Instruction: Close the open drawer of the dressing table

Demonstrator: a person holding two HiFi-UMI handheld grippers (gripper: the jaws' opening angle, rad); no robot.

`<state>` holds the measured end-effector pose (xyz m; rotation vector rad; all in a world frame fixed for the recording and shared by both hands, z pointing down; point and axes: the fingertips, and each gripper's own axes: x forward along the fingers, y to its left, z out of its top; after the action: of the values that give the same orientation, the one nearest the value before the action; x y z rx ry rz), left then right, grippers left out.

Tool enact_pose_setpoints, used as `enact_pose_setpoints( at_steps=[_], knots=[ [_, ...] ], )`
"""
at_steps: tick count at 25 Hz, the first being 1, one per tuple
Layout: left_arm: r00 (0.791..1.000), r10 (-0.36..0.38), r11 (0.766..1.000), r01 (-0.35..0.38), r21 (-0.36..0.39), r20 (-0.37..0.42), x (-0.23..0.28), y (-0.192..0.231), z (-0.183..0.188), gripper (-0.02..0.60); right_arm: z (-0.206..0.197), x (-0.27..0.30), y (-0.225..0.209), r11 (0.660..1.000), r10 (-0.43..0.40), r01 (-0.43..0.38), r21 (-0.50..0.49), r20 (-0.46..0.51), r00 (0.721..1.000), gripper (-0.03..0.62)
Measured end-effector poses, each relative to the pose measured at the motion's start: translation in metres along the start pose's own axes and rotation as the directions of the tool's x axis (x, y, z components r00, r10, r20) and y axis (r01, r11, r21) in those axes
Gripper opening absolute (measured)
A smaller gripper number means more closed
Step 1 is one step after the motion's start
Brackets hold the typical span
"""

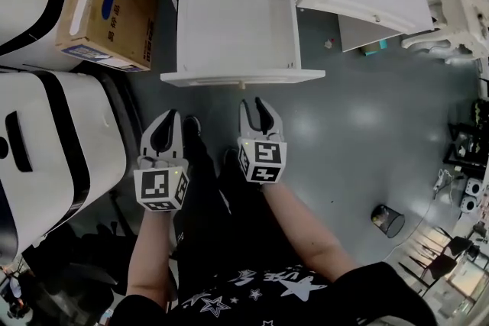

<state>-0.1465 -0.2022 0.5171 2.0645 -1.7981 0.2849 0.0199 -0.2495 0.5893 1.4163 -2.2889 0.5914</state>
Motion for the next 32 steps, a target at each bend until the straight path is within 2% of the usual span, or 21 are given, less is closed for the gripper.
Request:
enact_pose_setpoints(
  at_steps=[3, 11, 15, 21, 28, 32],
  knots=[
    [0.999, -0.020, 1.000, 0.020, -0.001, -0.032, 0.011, 0.004, -0.015, 0.009, -0.012, 0.015, 0.003, 0.999, -0.008, 0.007, -0.038, -0.032, 0.999, 0.109],
    [0.996, -0.061, 0.998, 0.062, 0.016, -0.072, 0.033, 0.013, -0.032, 0.009, -0.021, 0.046, 0.002, 0.999, -0.032, 0.032, -0.004, -0.010, 0.999, 0.112],
    [0.993, -0.077, 0.997, 0.078, 0.012, -0.091, 0.042, 0.016, -0.036, 0.009, -0.022, 0.058, 0.000, 0.996, -0.092, 0.092, -0.014, -0.010, 0.996, 0.118],
    [0.985, -0.113, 0.993, 0.115, 0.008, -0.130, 0.046, 0.023, -0.046, 0.009, -0.022, 0.066, -0.008, 0.984, -0.155, 0.154, 0.085, -0.003, 0.988, 0.089],
    [0.978, -0.140, 0.990, 0.143, 0.009, -0.157, 0.059, 0.029, -0.049, 0.009, -0.015, 0.078, -0.012, 0.987, -0.137, 0.136, 0.081, 0.010, 0.990, 0.087],
    [0.975, -0.155, 0.988, 0.158, 0.002, -0.159, 0.075, 0.035, -0.038, 0.009, -0.002, 0.096, -0.017, 0.984, -0.168, 0.166, 0.071, 0.016, 0.986, 0.086]
  ],
)
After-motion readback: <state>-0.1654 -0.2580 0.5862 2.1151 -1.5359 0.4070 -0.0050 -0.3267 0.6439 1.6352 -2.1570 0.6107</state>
